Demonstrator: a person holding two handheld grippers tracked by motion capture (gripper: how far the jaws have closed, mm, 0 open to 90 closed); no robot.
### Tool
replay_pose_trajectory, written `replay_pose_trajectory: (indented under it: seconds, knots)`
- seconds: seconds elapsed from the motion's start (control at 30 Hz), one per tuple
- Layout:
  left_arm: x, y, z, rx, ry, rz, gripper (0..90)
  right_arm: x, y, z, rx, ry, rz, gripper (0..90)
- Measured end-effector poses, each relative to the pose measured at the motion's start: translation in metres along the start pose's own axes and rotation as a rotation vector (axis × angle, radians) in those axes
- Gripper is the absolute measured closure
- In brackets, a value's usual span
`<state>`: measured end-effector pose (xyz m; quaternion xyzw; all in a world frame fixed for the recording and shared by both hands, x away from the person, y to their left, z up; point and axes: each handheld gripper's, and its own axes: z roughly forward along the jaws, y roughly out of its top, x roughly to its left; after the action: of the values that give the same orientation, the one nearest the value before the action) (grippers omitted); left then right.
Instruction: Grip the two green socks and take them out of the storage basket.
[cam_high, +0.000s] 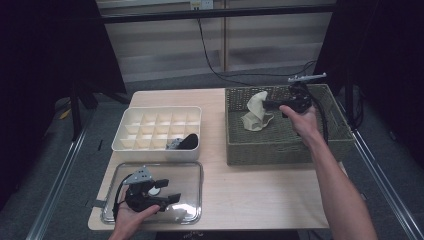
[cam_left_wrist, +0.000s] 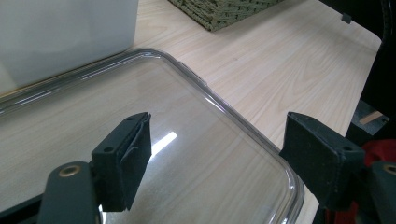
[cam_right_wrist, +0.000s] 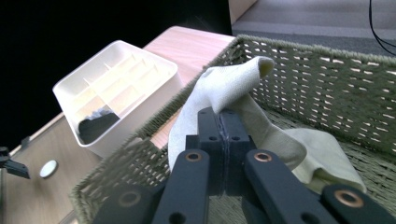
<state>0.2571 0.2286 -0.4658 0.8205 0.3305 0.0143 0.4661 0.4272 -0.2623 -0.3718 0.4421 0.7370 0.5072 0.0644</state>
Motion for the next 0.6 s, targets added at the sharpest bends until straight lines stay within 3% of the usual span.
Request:
replay_pose_trajectory:
  seconds: [0.6]
  knots:
    - [-0.003, 0.002, 0.003, -0.016, 0.002, -0.001, 23.4, 0.02, 0.007, -0.026, -0.114, 0.047, -0.023, 89.6]
